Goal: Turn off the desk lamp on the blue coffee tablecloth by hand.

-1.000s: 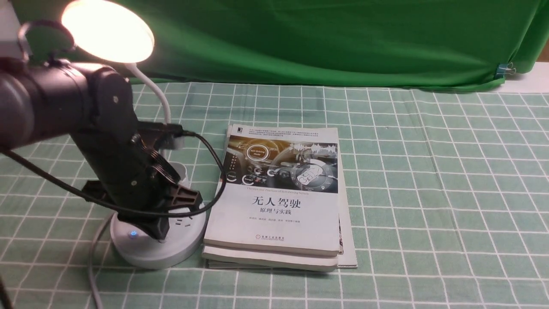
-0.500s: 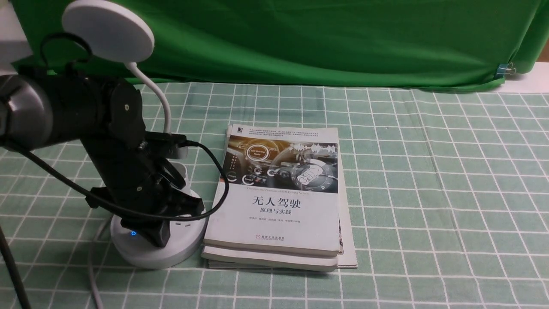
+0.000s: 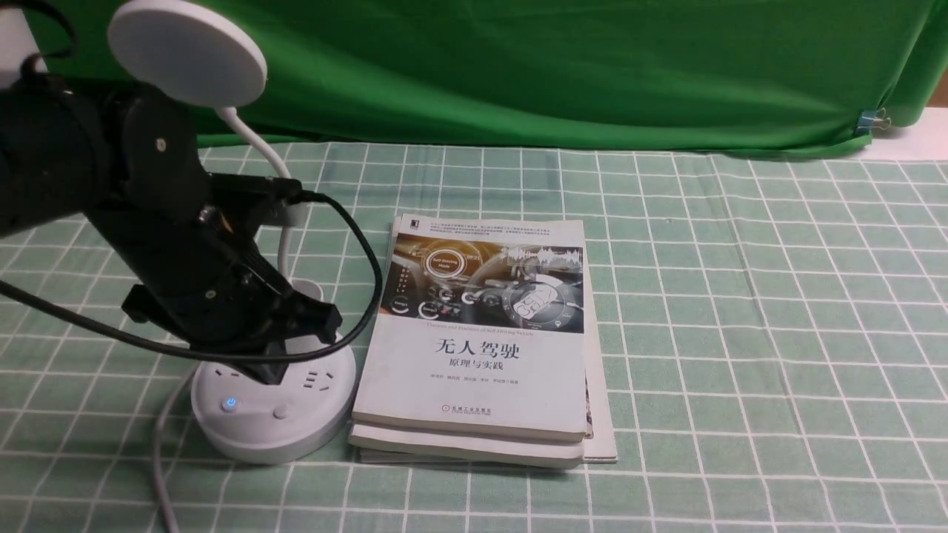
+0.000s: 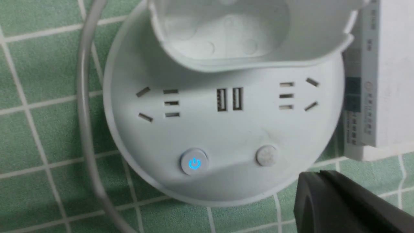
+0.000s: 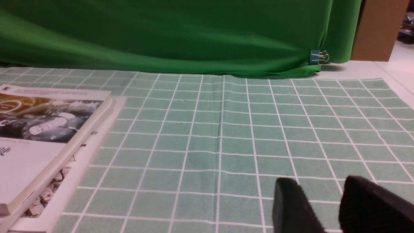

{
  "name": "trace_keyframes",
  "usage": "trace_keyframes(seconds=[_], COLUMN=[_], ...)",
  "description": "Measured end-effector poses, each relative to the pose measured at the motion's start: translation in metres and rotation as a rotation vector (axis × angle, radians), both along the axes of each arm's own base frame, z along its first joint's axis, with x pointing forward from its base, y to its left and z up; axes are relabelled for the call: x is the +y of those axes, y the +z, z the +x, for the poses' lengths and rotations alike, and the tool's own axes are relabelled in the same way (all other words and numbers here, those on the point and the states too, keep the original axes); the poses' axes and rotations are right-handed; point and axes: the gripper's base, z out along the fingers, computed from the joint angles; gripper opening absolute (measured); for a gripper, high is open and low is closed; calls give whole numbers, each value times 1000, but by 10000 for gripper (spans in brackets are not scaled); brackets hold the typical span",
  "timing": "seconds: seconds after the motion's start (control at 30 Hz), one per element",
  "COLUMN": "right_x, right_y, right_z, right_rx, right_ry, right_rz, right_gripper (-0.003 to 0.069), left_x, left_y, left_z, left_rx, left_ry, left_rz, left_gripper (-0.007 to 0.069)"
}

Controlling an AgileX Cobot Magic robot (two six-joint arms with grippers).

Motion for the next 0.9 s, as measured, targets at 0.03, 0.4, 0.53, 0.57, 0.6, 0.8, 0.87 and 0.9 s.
trace_keyframes(seconds=[0.03,0.4,0.53,0.57,0.6,0.8,0.87,0.9], right_x=[0,0,0,0,0,0,0,0], right_y=[0,0,0,0,0,0,0,0], right_z=[0,0,0,0,0,0,0,0], right_rx=[0,0,0,0,0,0,0,0], right_ry=[0,0,0,0,0,0,0,0], right_rz=[0,0,0,0,0,0,0,0], right_gripper=[242,242,242,242,242,242,242,242], left_x=[0,17,33,39,42,59,62,63], left_y=[2,33,30,27,26,8,4,2], left_z=[-2,-87,-135,-150,-158,-207,-214,-218], left_rx=[-6,-346,-603,-691,-745,-1012,-1049,-1075], left_ry=[-3,-24,26,45,56,93,97,100], left_rz=[-6,-160,-218,-232,-239,-286,-295,-304], left_gripper=[-1,-1,-1,-1,-1,-1,-1,-1])
